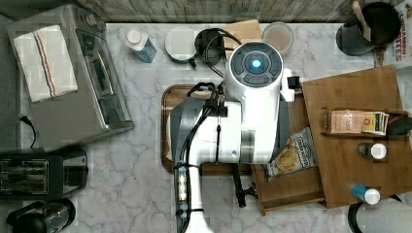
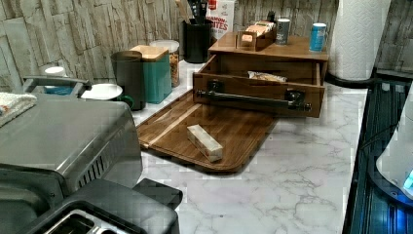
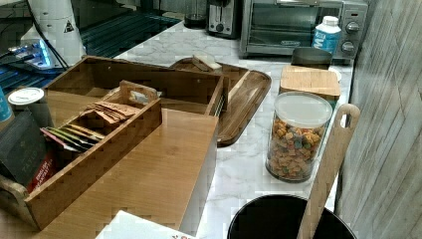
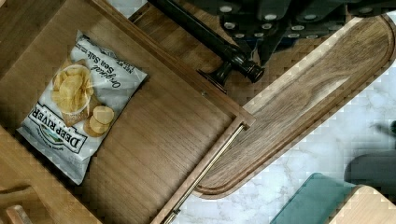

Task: Close the drawer.

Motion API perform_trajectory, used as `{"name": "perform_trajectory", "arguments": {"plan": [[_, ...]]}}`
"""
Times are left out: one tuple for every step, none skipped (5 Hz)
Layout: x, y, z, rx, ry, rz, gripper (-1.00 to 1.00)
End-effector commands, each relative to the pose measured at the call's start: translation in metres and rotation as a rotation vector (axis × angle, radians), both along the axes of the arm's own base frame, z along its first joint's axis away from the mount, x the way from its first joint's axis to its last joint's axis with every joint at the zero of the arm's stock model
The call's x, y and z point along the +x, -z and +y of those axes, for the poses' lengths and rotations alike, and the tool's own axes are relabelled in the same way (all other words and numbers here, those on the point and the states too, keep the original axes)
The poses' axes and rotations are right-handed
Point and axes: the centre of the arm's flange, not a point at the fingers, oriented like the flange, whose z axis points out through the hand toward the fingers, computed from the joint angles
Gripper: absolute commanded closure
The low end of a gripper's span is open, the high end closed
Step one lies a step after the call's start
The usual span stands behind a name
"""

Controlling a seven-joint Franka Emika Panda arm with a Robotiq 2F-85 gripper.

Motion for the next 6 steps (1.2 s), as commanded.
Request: {"name": "perform_trajectory", "arguments": {"plan": [[-0.002,0.004,-0.001,-0.005,-0.002,0.009,1.00],[-0.036,0.024,0.011,0.028,-0.040,-0.131,1.00],[-0.043,0.031,0.045,-0.003,0.008,-0.175,1.00],[-0.043,0.035,0.075,0.001,0.071,-0.213,1.00],[-0.052,0.041,0.096,0.041,0.052,-0.298,1.00],[-0.070,0.057,0.096,0.107,-0.135,-0.313,1.00]]}}
